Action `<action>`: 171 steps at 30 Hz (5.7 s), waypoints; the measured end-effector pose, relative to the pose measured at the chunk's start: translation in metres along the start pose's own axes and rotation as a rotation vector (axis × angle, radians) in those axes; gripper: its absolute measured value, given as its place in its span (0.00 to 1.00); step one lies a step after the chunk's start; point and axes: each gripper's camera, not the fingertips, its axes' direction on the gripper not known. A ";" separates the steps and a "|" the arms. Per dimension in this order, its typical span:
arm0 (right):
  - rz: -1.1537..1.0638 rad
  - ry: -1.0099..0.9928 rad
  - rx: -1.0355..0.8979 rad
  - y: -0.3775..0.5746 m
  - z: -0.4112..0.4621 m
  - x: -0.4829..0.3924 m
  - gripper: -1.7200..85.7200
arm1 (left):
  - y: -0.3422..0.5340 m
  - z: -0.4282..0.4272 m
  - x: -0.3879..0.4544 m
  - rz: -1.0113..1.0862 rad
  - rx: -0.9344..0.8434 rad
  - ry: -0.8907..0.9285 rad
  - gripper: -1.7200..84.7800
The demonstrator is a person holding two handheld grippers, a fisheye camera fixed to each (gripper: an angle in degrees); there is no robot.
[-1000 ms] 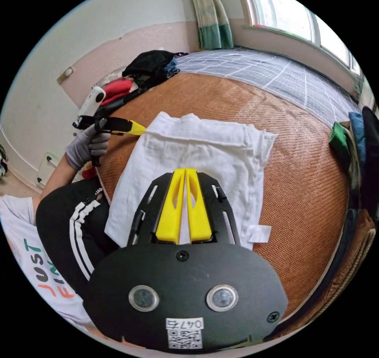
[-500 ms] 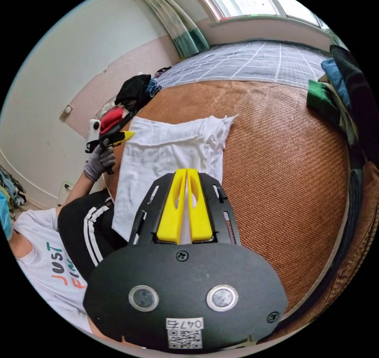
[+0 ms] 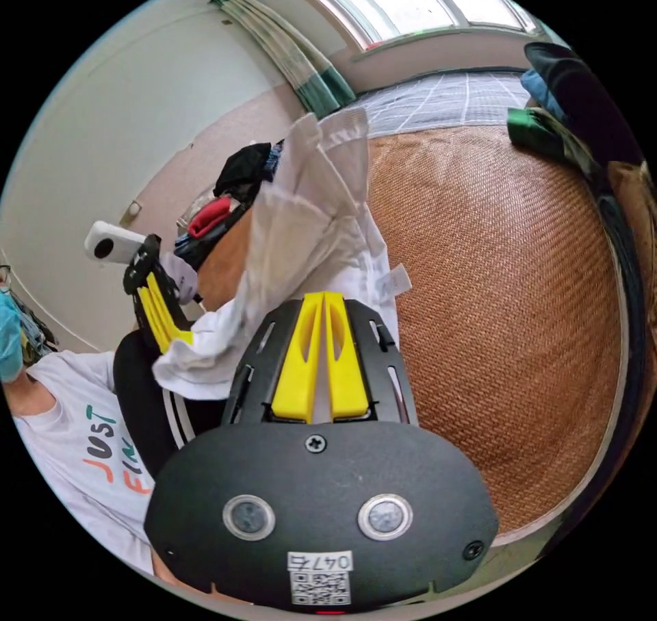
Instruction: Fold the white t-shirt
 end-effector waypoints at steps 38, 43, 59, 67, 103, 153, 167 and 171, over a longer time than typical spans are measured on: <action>0.244 -0.432 0.081 0.013 -0.010 0.075 0.21 | 0.009 -0.095 0.024 -0.064 0.206 0.295 0.05; 0.270 -0.392 0.072 -0.009 0.001 0.075 0.03 | 0.037 -0.110 0.019 -0.080 0.222 0.282 0.05; -0.089 -0.097 -0.092 -0.195 0.061 -0.062 0.01 | 0.229 -0.200 -0.009 -0.361 0.490 -0.004 0.05; -0.154 0.150 -0.154 -0.174 0.059 -0.087 0.04 | 0.216 -0.150 -0.046 -0.403 0.166 0.026 0.06; 0.038 0.521 0.092 -0.062 -0.018 -0.109 0.01 | 0.352 -0.178 -0.135 -0.458 0.201 0.112 0.06; -0.027 0.884 0.473 -0.010 -0.479 -0.130 0.05 | -0.181 -0.358 -0.410 -0.534 0.327 -0.116 0.09; 0.160 0.746 0.474 0.104 -0.491 -0.047 0.16 | -0.077 -0.269 -0.429 -0.772 0.144 0.058 0.23; 0.042 0.724 0.343 0.092 -0.440 -0.058 0.14 | -0.025 -0.274 -0.431 -0.867 0.169 -0.073 0.21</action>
